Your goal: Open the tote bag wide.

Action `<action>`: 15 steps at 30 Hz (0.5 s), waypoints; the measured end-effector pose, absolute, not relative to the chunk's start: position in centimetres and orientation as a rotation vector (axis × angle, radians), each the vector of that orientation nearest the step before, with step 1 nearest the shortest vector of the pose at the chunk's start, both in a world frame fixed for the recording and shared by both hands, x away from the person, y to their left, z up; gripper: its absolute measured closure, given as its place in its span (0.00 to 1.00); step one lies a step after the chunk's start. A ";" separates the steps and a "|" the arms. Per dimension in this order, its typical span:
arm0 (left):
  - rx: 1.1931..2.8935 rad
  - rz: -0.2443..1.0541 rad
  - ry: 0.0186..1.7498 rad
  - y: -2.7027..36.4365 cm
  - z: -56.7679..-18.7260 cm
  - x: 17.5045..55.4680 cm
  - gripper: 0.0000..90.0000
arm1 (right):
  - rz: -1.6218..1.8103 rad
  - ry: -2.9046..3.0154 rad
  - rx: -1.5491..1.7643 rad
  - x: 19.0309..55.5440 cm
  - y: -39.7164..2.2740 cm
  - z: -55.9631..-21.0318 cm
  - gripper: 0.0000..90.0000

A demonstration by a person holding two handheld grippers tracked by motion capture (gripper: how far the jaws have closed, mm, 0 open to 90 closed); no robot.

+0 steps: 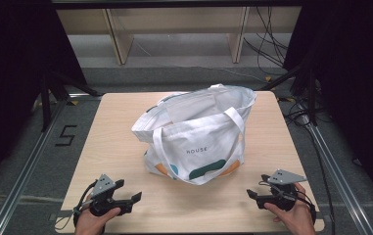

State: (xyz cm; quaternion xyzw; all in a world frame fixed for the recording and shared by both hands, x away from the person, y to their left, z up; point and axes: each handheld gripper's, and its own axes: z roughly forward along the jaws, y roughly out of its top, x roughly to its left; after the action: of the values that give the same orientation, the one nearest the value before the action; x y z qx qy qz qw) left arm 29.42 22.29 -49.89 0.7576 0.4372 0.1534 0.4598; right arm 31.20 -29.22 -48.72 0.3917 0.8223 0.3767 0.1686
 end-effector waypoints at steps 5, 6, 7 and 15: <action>1.846 0.372 1.105 22.2 -49.9 29.4 0.18 | 1.072 2.325 1.125 31.2 -29.2 -48.8 0.26; 1.848 0.372 1.102 22.2 -49.9 29.4 0.18 | 1.072 2.323 1.126 31.2 -29.2 -48.8 0.26; 1.857 0.377 1.088 22.3 -49.9 29.4 0.18 | 1.075 2.325 1.134 31.2 -29.2 -48.8 0.27; 1.863 0.384 1.094 22.3 -49.8 29.3 0.19 | 1.050 2.320 1.132 31.3 -29.3 -48.7 0.28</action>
State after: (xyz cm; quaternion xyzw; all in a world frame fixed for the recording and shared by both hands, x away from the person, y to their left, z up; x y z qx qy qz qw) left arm 29.35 22.33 -49.77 0.7554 0.4438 0.1559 0.4562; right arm 31.31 -29.29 -48.73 0.3998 0.8194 0.3709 0.1765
